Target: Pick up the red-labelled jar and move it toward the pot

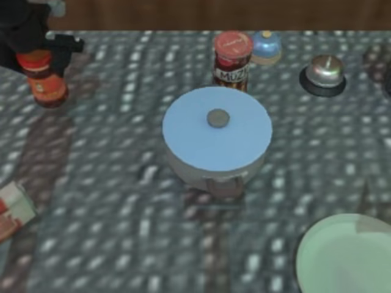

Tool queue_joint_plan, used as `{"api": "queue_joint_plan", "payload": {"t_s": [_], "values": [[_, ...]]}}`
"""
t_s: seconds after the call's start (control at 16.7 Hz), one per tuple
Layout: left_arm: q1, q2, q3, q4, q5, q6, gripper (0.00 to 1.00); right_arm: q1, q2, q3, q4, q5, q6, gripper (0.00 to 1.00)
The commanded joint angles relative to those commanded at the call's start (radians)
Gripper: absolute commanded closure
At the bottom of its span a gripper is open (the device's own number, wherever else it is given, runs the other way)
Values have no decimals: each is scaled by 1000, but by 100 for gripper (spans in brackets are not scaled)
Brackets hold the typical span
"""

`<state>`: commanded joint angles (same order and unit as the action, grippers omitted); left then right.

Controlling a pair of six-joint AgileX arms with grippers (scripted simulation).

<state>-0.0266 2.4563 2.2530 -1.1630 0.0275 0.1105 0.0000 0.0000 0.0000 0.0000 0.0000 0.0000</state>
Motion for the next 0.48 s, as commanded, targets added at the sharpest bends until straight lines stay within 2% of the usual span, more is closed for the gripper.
{"api": "queue_joint_plan", "payload": {"t_s": [0.24,0.48], "values": [[9,-252,-252,-1,-1,-2,100,0,0,0,0,0,0,0],[15,-369,-369,-3,0,-4,100,0,0,0,0,0,0,0]]}}
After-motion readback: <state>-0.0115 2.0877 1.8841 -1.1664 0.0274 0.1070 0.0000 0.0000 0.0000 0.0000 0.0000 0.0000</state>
